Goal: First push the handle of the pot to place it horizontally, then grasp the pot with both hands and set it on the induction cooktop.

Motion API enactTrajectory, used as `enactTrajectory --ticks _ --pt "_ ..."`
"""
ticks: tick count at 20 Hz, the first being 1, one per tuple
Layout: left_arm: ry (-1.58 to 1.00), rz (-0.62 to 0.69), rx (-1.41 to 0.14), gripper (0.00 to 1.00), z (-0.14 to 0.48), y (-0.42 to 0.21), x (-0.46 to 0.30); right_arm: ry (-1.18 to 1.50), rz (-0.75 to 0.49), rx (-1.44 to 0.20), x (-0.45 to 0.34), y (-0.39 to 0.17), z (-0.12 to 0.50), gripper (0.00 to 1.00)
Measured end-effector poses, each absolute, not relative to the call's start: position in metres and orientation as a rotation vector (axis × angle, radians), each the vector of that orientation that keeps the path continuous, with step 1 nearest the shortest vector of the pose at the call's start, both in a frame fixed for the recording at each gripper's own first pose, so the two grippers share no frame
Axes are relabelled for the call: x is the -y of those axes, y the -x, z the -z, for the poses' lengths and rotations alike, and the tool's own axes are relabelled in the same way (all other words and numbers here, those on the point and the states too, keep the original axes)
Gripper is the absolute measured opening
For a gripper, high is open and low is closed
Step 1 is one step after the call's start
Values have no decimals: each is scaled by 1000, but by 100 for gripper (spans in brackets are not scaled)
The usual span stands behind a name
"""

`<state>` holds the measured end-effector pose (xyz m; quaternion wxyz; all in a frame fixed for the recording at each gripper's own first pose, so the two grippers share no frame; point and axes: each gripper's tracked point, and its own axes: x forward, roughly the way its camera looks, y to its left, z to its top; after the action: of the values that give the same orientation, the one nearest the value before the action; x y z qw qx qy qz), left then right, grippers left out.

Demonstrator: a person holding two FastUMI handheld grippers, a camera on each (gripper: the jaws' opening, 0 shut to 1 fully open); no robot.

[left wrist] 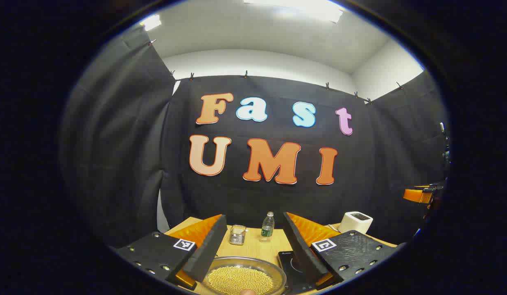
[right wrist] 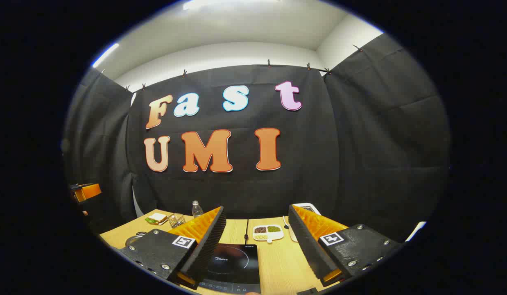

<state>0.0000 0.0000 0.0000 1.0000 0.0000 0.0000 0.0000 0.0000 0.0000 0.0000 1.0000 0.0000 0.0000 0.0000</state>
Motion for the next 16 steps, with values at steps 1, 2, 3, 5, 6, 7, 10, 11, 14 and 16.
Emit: enactTrajectory --ticks 1,2,3,5,6,7,10,11,14,16 --pt "-6 2 0 88 -1 0 1 -1 1 1 1 1 0 95" --pt "-7 4 -1 88 0 0 2 -1 2 2 1 1 -1 95" --pt "-6 7 -4 88 1 -1 3 1 3 4 2 2 -2 95" --pt "1 3 -10 88 3 -4 3 7 10 7 5 3 -3 95" --pt "4 -2 -13 88 3 -4 1 10 13 9 6 3 -4 95" --pt "7 -6 -15 88 3 -5 0 11 16 9 8 3 -5 95" --pt "4 -8 -13 88 3 -4 0 11 19 4 9 4 -5 95" --pt "0 -9 -11 88 2 -3 0 11 21 2 11 4 -5 95" --pt "0 -1 -9 88 2 -4 4 9 23 -2 12 5 -5 95" --pt "0 8 -16 87 3 -4 7 5 24 -2 14 7 -6 95"
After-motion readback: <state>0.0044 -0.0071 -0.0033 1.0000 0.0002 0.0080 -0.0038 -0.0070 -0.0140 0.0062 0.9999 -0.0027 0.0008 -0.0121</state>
